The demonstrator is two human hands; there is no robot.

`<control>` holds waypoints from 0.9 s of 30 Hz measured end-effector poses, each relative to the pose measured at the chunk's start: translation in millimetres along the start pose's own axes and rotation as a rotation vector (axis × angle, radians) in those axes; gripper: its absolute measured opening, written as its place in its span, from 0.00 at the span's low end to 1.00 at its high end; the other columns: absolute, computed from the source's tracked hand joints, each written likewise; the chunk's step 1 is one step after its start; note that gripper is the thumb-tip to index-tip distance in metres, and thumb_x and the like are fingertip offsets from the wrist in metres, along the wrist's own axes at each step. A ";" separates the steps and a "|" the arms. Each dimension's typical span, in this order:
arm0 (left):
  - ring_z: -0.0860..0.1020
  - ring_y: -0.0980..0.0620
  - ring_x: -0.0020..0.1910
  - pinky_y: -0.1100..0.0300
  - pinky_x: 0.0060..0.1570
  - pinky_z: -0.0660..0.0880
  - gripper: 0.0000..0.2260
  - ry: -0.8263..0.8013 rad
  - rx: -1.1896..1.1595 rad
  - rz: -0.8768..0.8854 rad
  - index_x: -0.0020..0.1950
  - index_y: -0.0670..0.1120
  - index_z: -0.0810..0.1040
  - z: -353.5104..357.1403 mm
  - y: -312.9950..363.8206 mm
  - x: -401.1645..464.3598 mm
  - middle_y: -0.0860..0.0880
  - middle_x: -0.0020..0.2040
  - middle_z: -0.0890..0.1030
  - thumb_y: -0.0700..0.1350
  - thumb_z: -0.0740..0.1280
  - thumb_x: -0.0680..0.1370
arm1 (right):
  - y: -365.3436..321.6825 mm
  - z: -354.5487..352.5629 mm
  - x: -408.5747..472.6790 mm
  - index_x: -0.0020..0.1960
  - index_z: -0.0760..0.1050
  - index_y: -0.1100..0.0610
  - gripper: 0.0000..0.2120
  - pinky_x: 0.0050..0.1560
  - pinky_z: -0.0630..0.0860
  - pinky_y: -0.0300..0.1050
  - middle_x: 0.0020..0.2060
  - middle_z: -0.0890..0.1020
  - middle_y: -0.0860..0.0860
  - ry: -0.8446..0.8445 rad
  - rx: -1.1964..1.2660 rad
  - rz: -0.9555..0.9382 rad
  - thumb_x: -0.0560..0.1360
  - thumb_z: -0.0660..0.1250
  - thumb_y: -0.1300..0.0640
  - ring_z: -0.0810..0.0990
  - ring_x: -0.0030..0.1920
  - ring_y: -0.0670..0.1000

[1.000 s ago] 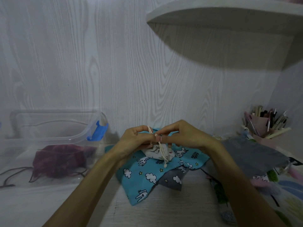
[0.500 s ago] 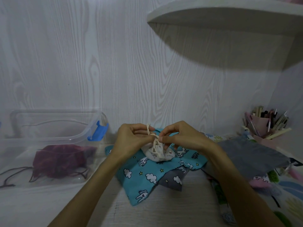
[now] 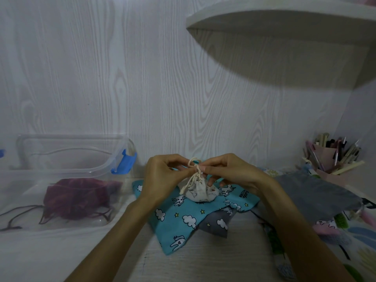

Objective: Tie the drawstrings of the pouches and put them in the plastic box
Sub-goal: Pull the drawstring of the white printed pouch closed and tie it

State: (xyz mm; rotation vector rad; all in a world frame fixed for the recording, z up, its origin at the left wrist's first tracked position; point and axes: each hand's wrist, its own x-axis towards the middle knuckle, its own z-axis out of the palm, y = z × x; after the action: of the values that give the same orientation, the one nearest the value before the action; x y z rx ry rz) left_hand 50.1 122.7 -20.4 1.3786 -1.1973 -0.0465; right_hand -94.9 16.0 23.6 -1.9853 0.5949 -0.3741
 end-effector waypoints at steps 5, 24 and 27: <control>0.84 0.54 0.36 0.63 0.39 0.80 0.06 -0.092 -0.061 -0.077 0.41 0.47 0.84 -5.9 1.4 2.7 0.50 0.37 0.85 0.44 0.76 0.65 | 3.4 -1.6 3.0 0.44 0.83 0.55 0.03 0.33 0.76 0.32 0.37 0.86 0.49 0.044 0.085 0.011 0.71 0.72 0.57 0.84 0.36 0.43; 0.80 0.56 0.30 0.65 0.35 0.77 0.03 -0.297 0.104 -0.377 0.40 0.43 0.84 -4.6 -10.1 7.3 0.47 0.31 0.83 0.42 0.75 0.69 | 10.4 -10.1 4.0 0.55 0.78 0.55 0.12 0.36 0.80 0.37 0.46 0.84 0.53 -0.052 -0.076 0.235 0.73 0.69 0.52 0.84 0.39 0.47; 0.80 0.60 0.28 0.72 0.29 0.73 0.05 -0.316 0.021 -0.401 0.44 0.40 0.83 -2.5 -2.9 7.7 0.51 0.29 0.83 0.39 0.74 0.70 | 5.0 -1.4 6.9 0.64 0.71 0.49 0.23 0.38 0.80 0.39 0.48 0.82 0.50 -0.103 -0.223 0.228 0.71 0.71 0.49 0.83 0.43 0.48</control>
State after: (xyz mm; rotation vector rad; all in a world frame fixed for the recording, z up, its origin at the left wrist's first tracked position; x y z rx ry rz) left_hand 57.0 118.7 -17.2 1.6549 -1.1584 -0.5529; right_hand -91.1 9.1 19.8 -2.1053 0.8167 -0.0669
